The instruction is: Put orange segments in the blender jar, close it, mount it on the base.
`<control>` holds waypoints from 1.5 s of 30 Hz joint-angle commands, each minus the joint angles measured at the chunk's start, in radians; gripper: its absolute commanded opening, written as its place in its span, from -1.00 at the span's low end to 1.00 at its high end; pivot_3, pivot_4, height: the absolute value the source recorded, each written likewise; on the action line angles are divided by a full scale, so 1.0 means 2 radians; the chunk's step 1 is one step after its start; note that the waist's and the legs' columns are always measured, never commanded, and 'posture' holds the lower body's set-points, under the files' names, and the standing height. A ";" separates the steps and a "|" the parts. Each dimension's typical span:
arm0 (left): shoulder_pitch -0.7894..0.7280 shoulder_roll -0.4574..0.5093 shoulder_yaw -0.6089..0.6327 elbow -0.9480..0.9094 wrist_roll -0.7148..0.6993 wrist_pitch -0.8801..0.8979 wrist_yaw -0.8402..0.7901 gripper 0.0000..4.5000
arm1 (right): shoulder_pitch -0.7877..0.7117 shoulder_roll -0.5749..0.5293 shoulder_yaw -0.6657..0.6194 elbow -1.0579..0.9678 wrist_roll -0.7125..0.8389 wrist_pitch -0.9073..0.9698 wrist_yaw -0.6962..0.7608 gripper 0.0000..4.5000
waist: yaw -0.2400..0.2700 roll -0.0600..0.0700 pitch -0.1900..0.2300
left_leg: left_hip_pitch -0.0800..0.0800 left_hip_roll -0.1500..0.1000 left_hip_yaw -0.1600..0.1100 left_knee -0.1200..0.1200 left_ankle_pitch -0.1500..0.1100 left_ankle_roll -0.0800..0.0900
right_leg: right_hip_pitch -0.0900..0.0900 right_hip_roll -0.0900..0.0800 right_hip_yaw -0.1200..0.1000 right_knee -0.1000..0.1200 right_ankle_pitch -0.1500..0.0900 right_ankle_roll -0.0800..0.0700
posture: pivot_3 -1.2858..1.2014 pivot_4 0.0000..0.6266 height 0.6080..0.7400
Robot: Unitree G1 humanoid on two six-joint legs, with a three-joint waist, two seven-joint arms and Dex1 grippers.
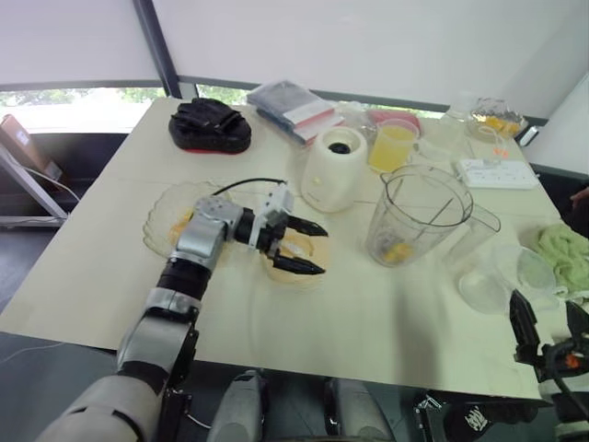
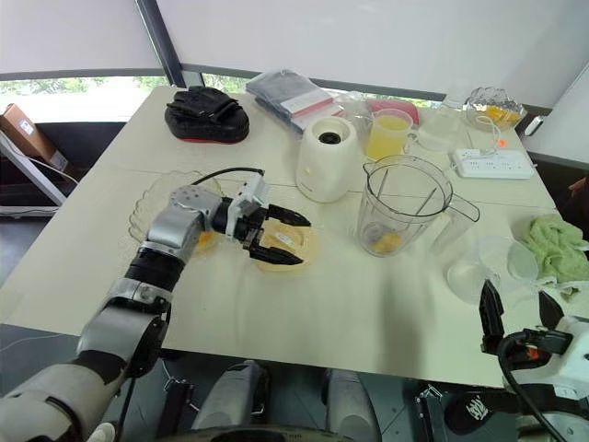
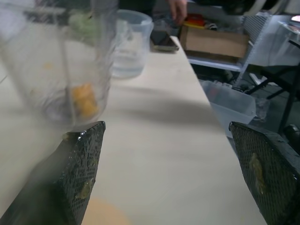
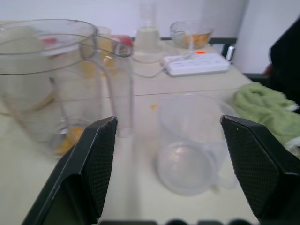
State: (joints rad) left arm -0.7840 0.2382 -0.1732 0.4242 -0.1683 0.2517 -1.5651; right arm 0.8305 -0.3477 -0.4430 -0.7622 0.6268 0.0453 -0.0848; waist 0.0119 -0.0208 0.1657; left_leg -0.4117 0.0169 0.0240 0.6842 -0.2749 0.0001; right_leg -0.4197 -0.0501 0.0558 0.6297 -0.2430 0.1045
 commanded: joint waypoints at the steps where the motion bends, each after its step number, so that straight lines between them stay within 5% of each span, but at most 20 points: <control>1: 0.002 -0.003 -0.013 -0.034 -0.019 0.007 0.007 0.95 | -0.018 0.017 -0.018 0.021 -0.023 0.004 0.004 0.64 | -0.001 0.001 0.000 | 0.000 0.000 0.000 0.000 0.000 0.000 | 0.000 0.000 0.000 0.000 0.000 0.000 | 0.03 -0.52 1.00; 24: 0.015 0.007 -0.025 -0.049 -0.040 -0.001 0.067 0.95 | -0.205 0.060 -0.077 0.218 -0.047 0.049 -0.007 0.64 | -0.007 0.004 -0.002 | 0.002 0.000 0.000 -0.001 0.000 0.000 | 0.001 0.002 0.000 0.001 0.000 0.000 | 0.03 -0.52 1.00; 45: 0.018 0.016 -0.030 -0.053 -0.034 -0.013 0.089 0.95 | -0.268 0.056 -0.079 0.283 -0.072 0.049 0.009 0.64 | -0.013 0.005 -0.002 | 0.002 0.000 0.000 -0.001 0.000 0.000 | 0.001 0.002 0.000 0.001 0.000 0.000 | 0.03 -0.52 1.00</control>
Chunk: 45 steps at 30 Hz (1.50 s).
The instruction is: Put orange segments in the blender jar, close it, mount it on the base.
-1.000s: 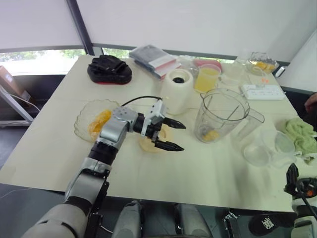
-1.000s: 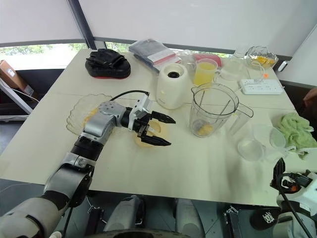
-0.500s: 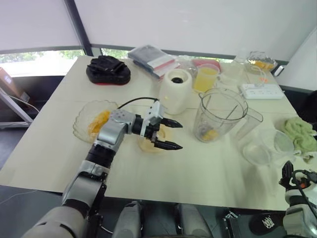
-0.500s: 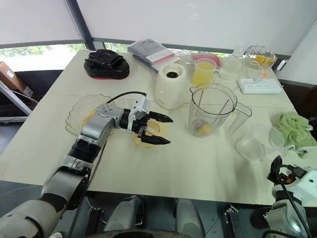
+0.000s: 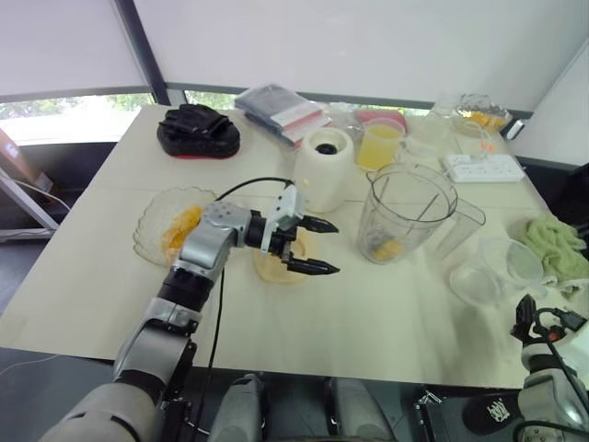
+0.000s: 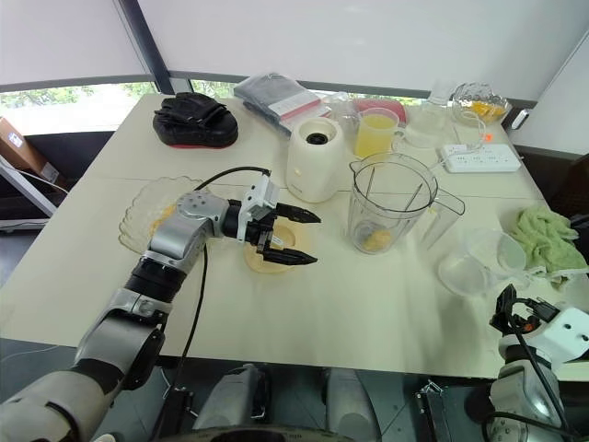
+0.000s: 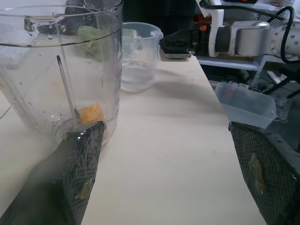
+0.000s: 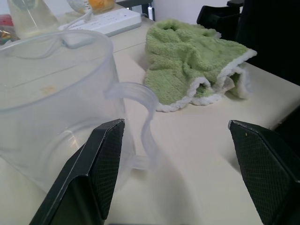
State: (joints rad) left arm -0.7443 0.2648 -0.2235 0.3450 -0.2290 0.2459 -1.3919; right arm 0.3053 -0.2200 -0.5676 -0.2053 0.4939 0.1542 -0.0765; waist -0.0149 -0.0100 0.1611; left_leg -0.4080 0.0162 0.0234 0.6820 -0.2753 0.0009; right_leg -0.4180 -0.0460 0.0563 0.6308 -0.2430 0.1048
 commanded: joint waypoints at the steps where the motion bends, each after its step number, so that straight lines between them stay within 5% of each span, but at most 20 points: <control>1: -0.002 0.003 -0.004 -0.014 -0.004 -0.010 0.004 0.95 | -0.008 -0.009 -0.017 0.009 -0.007 -0.007 0.007 0.64 | 0.000 0.000 0.000 | 0.000 0.000 0.000 0.000 0.000 0.000 | 0.000 0.000 0.000 0.000 0.000 0.000 | 0.03 -0.52 1.00; 29: 0.005 0.021 -0.017 -0.022 -0.001 -0.025 0.023 0.95 | -0.086 -0.039 -0.034 0.102 -0.052 -0.033 0.014 0.64 | -0.001 0.001 0.000 | 0.000 0.000 0.000 0.000 0.000 0.000 | 0.000 0.000 0.000 0.000 0.000 0.000 | 0.03 -0.52 1.00; 32: 0.004 0.022 -0.017 -0.020 0.001 -0.028 0.024 1.00 | -0.091 -0.039 -0.031 0.106 -0.055 -0.035 0.015 0.24 | -0.001 0.001 0.000 | 0.000 0.000 0.000 0.000 0.000 0.000 | 0.000 0.000 0.000 0.000 0.000 0.000 | 0.03 -0.52 1.00; 37: 0.002 0.022 -0.018 -0.020 0.002 -0.029 0.026 1.00 | -0.096 -0.038 -0.028 0.111 -0.060 -0.039 0.018 -0.90 | -0.001 0.001 0.000 | 0.000 0.000 0.000 0.000 0.000 0.000 | 0.000 0.000 0.000 0.000 0.000 0.000 | 0.03 -0.52 1.00; 45: 0.001 0.022 -0.019 -0.019 0.003 -0.030 0.031 1.00 | -0.093 -0.028 -0.029 0.090 -0.055 -0.039 0.015 -0.98 | -0.001 0.001 0.000 | 0.000 0.000 0.000 0.000 0.000 0.000 | 0.000 0.000 0.000 0.000 0.000 0.000 | 0.03 -0.52 1.00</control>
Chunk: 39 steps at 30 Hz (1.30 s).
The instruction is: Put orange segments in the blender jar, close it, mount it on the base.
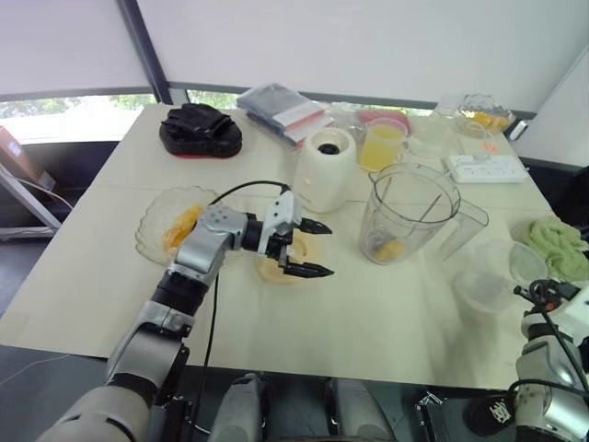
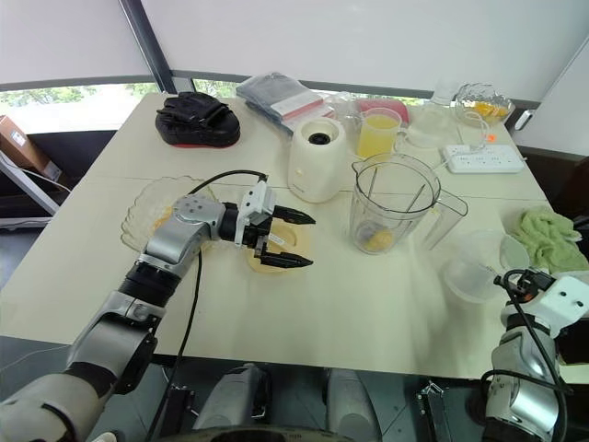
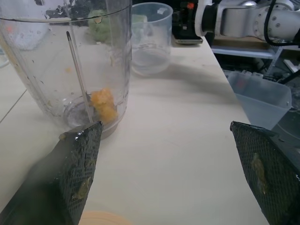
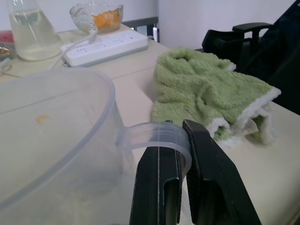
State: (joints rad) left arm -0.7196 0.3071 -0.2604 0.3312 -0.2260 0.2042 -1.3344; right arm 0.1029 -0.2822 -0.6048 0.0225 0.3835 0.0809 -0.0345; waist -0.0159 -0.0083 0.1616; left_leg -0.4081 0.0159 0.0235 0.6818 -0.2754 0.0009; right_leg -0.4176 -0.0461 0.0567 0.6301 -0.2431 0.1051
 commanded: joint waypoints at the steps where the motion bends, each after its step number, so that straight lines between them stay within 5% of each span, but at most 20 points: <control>1: -0.012 0.001 0.000 -0.012 0.001 -0.009 0.003 1.00 | 0.010 0.006 -0.011 -0.037 0.003 -0.001 -0.009 -0.98 | 0.000 0.000 0.000 | 0.000 0.000 0.000 0.000 0.000 0.000 | 0.000 0.000 0.000 0.000 0.000 0.000 | 0.03 -0.52 1.00; 10: -0.016 -0.005 0.004 -0.004 -0.004 -0.009 0.009 1.00 | -0.007 -0.011 -0.031 -0.174 0.030 0.058 -0.048 -0.98 | -0.001 0.001 0.001 | 0.000 0.000 0.000 0.000 0.000 0.000 | -0.001 0.000 0.000 0.000 0.000 0.000 | 0.03 -0.52 1.00; 19: -0.028 -0.029 0.026 0.009 -0.028 0.005 0.022 1.00 | -0.084 -0.104 -0.064 -0.235 0.048 0.144 -0.067 -0.98 | 0.000 0.001 0.001 | 0.000 0.000 0.000 0.000 0.000 0.000 | -0.001 0.000 0.000 0.000 0.000 0.000 | 0.03 -0.52 1.00; 29: -0.026 -0.058 0.073 0.001 -0.066 -0.010 0.057 1.00 | -0.191 -0.255 -0.032 -0.260 0.064 0.264 -0.010 -0.98 | 0.001 0.002 0.002 | -0.001 0.000 0.000 -0.001 0.000 0.000 | -0.002 0.000 0.001 0.000 0.000 0.000 | 0.03 -0.52 1.00; 39: -0.017 -0.065 0.083 -0.004 -0.073 -0.021 0.088 1.00 | -0.234 -0.306 0.026 -0.276 0.043 0.307 0.044 -0.98 | 0.002 0.001 0.002 | -0.001 0.000 0.000 -0.001 0.000 0.000 | -0.002 0.000 0.001 -0.001 0.000 0.000 | 0.03 -0.52 1.00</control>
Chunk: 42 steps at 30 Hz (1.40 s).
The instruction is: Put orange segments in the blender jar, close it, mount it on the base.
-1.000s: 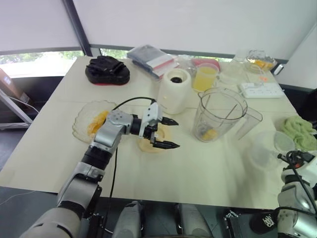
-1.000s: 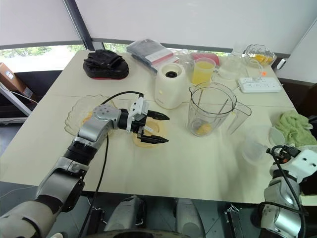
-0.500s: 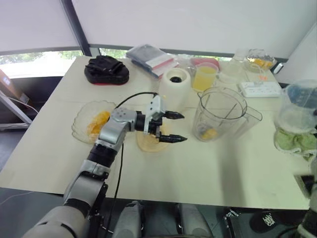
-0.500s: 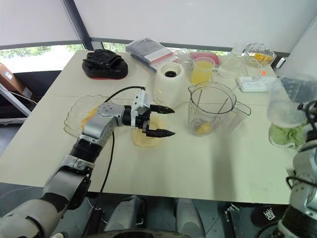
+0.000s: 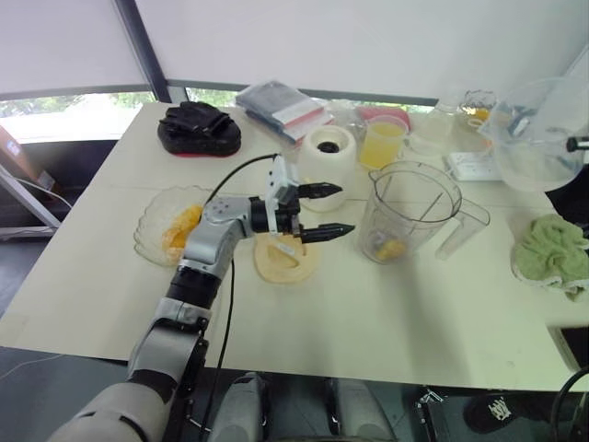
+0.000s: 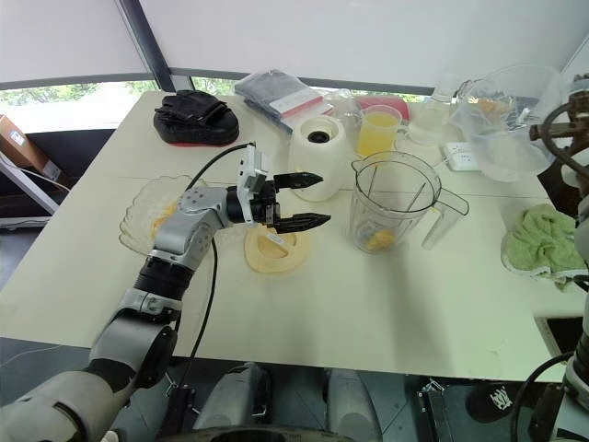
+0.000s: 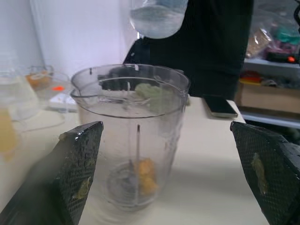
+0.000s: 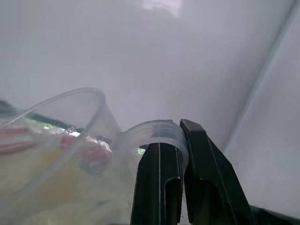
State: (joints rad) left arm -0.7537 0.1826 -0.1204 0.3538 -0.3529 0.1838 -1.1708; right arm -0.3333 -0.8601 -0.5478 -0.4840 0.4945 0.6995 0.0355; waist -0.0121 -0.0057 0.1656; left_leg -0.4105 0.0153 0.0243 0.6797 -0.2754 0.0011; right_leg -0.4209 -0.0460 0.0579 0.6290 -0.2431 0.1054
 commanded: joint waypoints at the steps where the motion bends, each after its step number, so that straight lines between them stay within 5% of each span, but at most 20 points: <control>1: 0.001 -0.003 0.012 -0.015 -0.009 -0.013 0.008 1.00 | -0.018 -0.019 0.003 -0.024 -0.018 -0.003 0.013 -0.98 | 0.000 0.000 0.000 | 0.000 0.000 0.000 0.000 0.000 0.000 | 0.000 0.000 0.000 0.000 0.000 0.000 | 0.03 -0.52 1.00; 21: 0.001 -0.001 0.000 -0.007 0.000 -0.031 0.016 1.00 | -0.038 -0.041 0.097 0.005 -0.166 -0.084 0.081 -0.98 | -0.001 0.000 0.000 | 0.000 0.000 0.000 0.000 0.000 0.000 | -0.001 0.000 0.000 0.000 0.000 0.000 | 0.03 -0.52 1.00; 42: 0.004 0.001 -0.002 -0.004 0.007 -0.036 0.016 1.00 | -0.026 -0.050 0.127 0.030 -0.278 -0.163 0.148 -0.98 | 0.000 0.000 0.000 | 0.000 0.000 0.000 0.000 0.000 0.000 | -0.001 0.000 0.000 0.000 0.000 0.000 | 0.03 -0.52 1.00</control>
State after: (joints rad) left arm -0.7447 0.1842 -0.1273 0.3547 -0.3370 0.1271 -1.1380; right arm -0.3749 -0.9312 -0.2757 -0.4075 -0.0340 0.4040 0.3262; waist -0.0128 -0.0067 0.1663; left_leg -0.4110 0.0150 0.0248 0.6797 -0.2755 0.0011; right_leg -0.4223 -0.0459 0.0579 0.6291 -0.2431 0.1055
